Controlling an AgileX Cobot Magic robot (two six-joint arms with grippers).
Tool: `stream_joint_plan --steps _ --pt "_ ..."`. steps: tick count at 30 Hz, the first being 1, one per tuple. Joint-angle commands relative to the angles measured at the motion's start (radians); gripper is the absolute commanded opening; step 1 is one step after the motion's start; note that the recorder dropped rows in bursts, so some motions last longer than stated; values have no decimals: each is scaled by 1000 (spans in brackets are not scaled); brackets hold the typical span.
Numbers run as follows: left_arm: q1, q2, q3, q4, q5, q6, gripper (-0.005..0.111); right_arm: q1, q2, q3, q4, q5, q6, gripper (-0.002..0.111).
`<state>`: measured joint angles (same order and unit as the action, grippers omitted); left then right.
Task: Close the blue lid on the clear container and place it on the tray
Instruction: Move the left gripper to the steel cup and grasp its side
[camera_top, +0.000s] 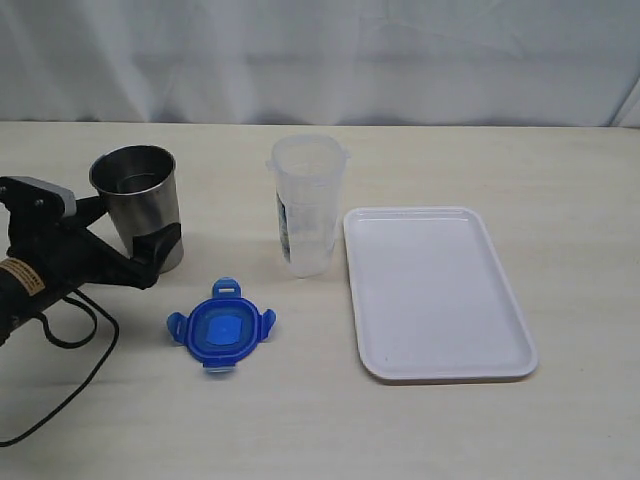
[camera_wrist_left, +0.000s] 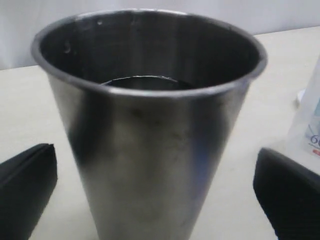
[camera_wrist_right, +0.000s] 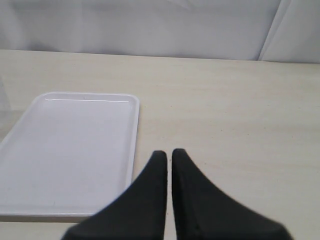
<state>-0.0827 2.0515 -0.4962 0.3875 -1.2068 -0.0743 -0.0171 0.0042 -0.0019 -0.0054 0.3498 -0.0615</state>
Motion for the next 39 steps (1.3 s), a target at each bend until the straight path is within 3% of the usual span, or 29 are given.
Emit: stream_joint_plan --steps 1,39 --pt "1 25 -36 3 -14 -5 105 -4 -4 2 -7 -4 -3 4" --pt "0 33 -128 72 -14 -34 105 -4 -4 2 -7 -4 -3 4"
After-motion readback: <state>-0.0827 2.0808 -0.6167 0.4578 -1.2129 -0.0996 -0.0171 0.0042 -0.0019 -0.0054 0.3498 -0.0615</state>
